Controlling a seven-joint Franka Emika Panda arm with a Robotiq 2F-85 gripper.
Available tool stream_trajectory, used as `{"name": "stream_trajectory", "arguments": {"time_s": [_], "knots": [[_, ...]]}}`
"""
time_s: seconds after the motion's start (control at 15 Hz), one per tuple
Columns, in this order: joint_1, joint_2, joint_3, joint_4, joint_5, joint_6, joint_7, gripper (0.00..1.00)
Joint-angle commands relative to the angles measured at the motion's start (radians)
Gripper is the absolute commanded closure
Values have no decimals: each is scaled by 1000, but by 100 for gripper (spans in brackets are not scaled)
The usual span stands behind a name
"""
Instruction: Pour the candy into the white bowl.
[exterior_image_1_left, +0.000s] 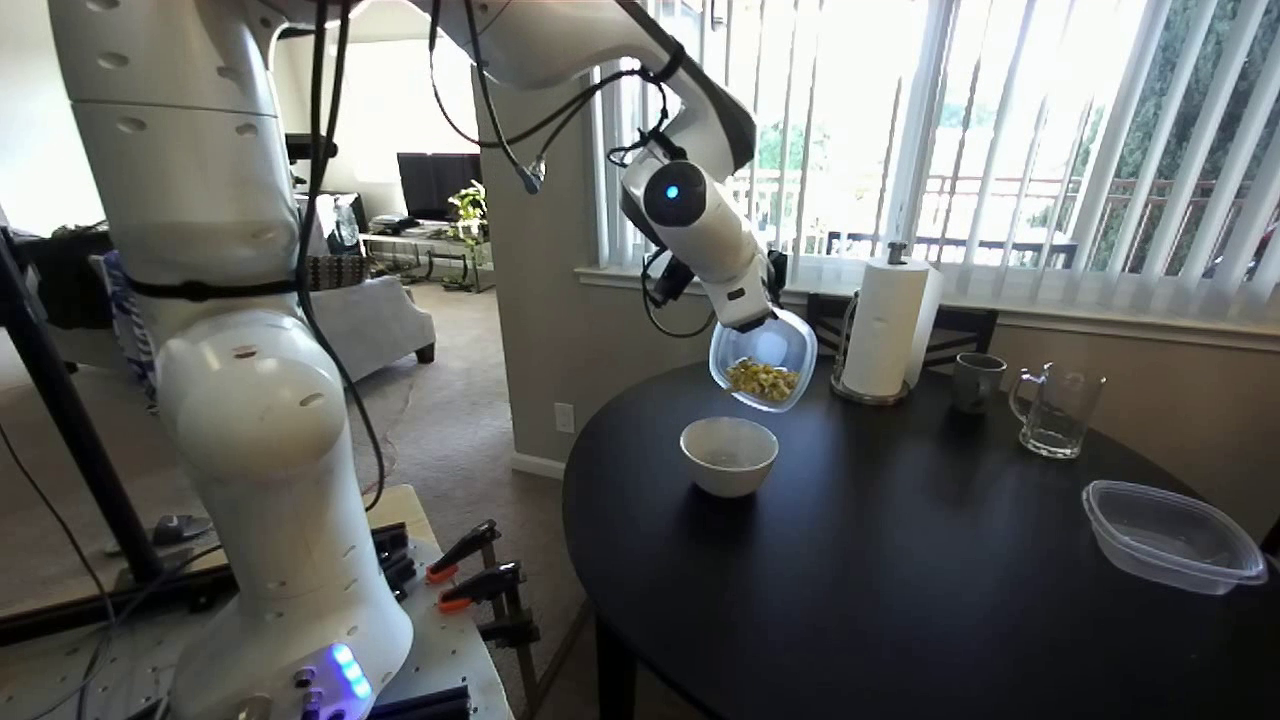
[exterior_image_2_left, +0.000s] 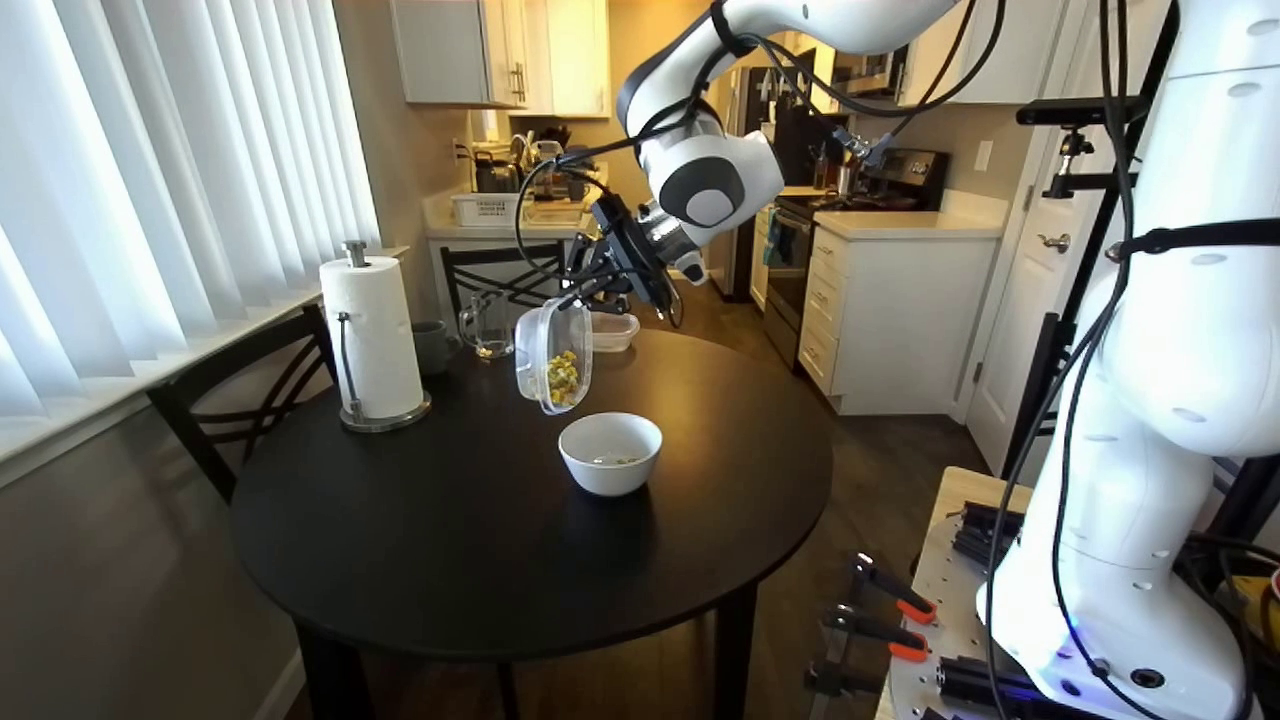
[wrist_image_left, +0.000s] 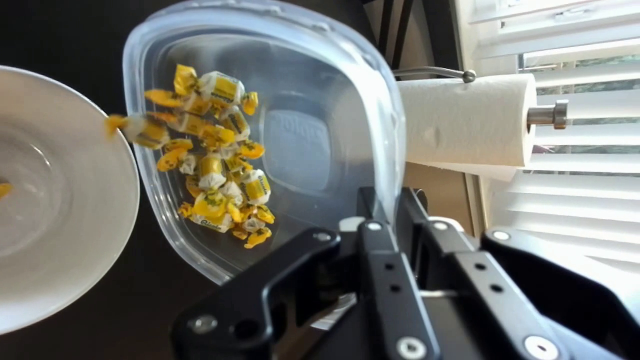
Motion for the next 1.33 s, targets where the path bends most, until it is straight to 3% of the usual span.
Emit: {"name": "stream_trajectory", "arguments": {"time_s": [0.0,0.53,1.27], "knots": [[-22,13,-30,-8,132,-89,-145,97],[-24,20,-80,-54,254,-206,-278,97],[-15,3,-87,-109,219,-185,-212,97]]}}
